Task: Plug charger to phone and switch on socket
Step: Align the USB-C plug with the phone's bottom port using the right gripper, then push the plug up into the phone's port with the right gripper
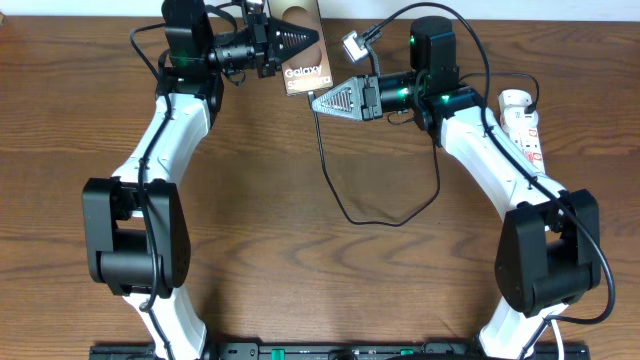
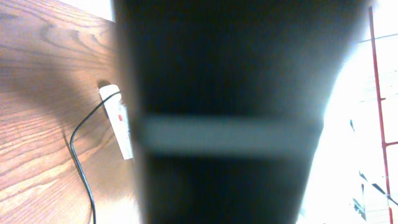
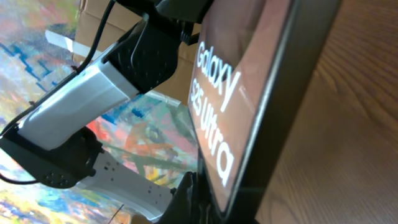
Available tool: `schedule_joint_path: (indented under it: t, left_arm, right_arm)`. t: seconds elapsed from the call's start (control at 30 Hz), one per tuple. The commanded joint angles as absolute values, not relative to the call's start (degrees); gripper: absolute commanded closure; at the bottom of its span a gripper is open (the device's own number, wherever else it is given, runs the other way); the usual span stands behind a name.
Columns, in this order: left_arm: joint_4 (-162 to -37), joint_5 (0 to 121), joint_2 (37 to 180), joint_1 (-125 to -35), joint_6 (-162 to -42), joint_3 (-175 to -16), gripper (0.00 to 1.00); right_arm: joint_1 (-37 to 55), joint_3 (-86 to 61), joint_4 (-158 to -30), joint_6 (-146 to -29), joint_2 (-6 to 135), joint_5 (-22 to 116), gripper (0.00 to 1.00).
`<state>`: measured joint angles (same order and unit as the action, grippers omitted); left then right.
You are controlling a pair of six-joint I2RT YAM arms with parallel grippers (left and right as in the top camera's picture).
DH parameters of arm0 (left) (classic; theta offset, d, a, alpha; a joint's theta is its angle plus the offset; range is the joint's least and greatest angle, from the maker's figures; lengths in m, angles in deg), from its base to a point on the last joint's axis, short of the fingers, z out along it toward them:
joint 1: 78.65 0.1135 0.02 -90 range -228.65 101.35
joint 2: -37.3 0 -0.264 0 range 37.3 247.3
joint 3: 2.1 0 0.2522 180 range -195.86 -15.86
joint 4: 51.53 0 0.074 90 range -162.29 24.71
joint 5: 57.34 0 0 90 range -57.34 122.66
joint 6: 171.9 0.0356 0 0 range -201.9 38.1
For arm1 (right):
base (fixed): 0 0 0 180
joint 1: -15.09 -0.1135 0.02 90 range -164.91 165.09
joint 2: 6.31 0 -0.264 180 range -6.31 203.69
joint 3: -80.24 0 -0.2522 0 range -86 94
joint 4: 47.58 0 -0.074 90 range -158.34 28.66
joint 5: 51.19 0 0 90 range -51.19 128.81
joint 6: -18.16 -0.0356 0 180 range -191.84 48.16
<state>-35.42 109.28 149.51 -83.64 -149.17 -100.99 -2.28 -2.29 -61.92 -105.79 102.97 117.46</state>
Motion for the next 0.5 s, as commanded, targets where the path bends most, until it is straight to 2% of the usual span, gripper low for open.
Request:
schedule_joint_path:
  t: [0.0,0.27,0.47]
  left_arm:
    - [-35.20,116.05,149.40,-85.32,-148.34,-101.40,0.92]
    - [-35.23,116.03,149.40,-85.32,-147.92,-101.40,0.93]
    - [-35.23,116.03,149.40,-85.32,-147.92,-101.40,0.93]
  right_arm:
    - [-1.36,-1.36,-61.14,-104.02,102.79,115.91,0.87]
    - [-1.51,-1.38,-63.32,-101.77,102.79,115.89,0.72]
    - [-1.51,-1.38,-65.07,-101.33,102.79,115.91,0.69]
